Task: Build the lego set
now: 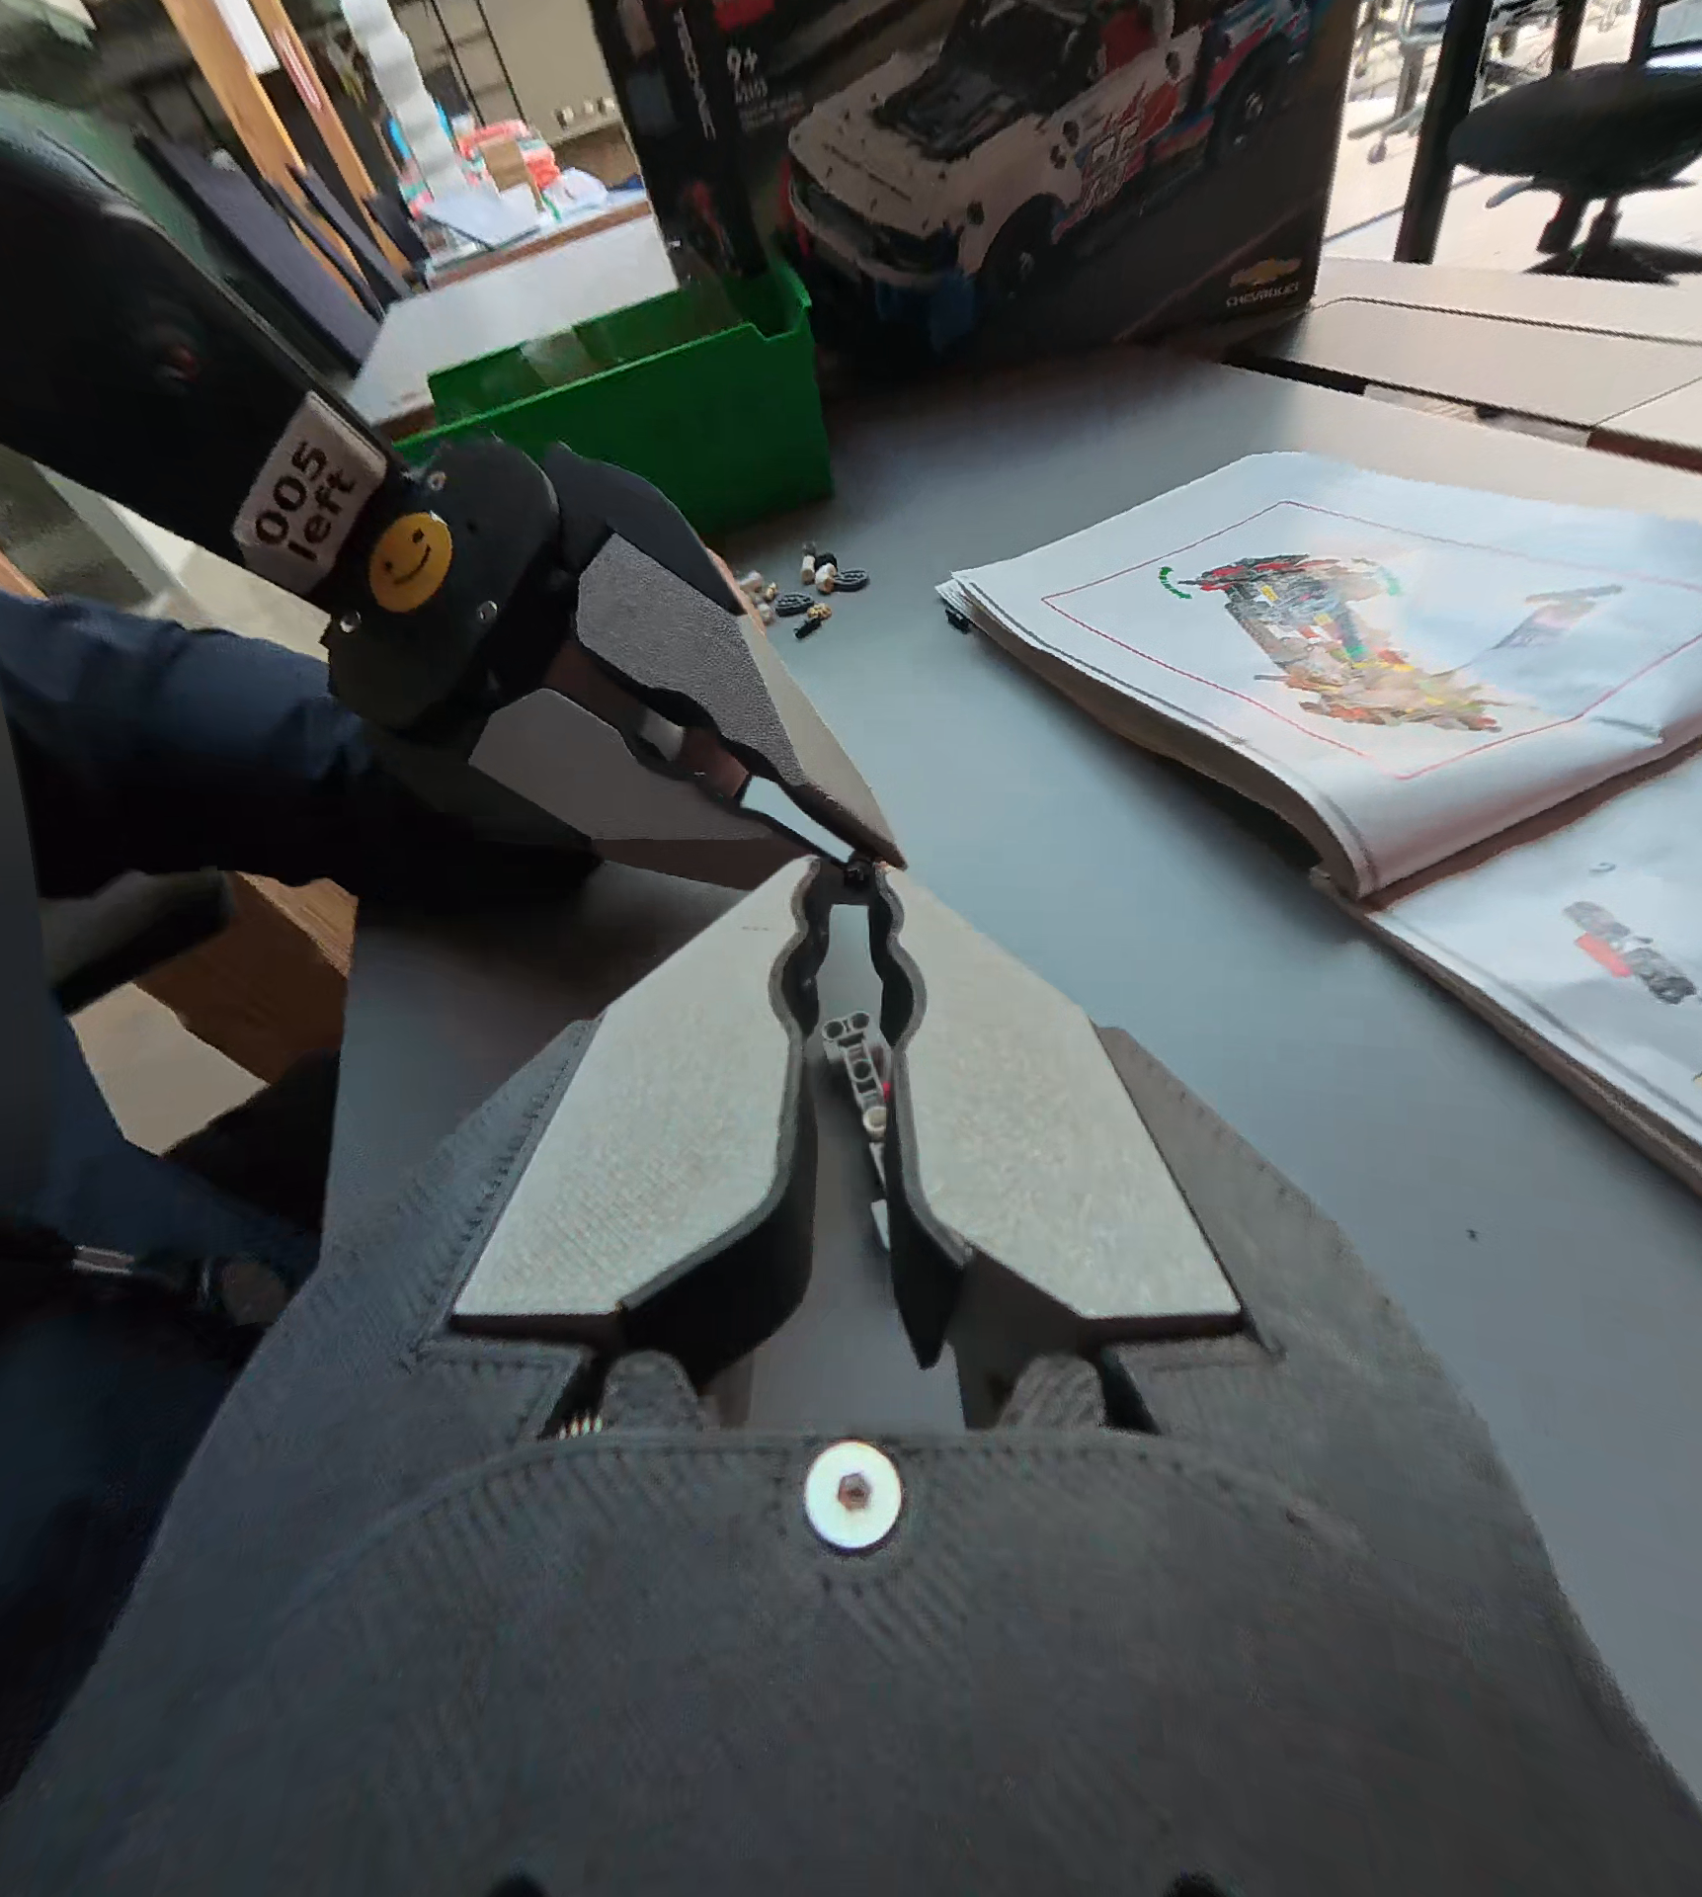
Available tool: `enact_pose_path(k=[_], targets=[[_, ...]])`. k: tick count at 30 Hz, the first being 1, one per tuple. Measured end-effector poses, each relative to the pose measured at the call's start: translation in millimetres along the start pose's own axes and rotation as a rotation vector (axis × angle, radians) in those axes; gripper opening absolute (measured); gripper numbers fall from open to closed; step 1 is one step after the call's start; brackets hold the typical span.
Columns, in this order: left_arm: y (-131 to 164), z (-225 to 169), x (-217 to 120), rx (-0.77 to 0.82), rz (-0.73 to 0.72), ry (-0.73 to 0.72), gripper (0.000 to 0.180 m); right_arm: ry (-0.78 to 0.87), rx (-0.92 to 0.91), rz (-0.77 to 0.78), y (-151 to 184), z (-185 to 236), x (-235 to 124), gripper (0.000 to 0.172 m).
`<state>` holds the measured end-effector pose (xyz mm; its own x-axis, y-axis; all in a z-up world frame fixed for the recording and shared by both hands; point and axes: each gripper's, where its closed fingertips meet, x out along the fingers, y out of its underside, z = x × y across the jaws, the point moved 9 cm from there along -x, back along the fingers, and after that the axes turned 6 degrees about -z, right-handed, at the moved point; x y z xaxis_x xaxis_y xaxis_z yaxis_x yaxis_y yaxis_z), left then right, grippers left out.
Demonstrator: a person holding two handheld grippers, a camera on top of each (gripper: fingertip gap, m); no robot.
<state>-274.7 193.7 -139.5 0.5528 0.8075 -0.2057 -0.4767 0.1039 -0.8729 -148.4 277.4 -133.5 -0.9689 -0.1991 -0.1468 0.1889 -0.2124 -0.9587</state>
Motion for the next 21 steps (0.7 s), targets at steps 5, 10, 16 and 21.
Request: enact_pose_path(k=[5, 10, 16, 21], targets=[[-1.0, -1.3, -0.2, 0.008, -0.005, 0.003, 0.001, 0.019, -0.113, 0.066, -4.7, 3.6, -0.7, 0.002], [-0.4, -2.5, 0.8, 0.013, 0.003, 0.013, 0.001, 0.028, -0.138, 0.116, -6.0, 3.4, -0.6, 0.002], [1.4, -3.9, 2.2, 0.012, 0.031, 0.021, 0.001, 0.042, -0.145, 0.134, -3.6, 4.4, 0.9, 0.002], [2.2, -7.0, 4.6, 0.010, 0.047, 0.040, 0.001, 0.035, -0.140, 0.163, -1.8, 4.0, -0.7, 0.002]])
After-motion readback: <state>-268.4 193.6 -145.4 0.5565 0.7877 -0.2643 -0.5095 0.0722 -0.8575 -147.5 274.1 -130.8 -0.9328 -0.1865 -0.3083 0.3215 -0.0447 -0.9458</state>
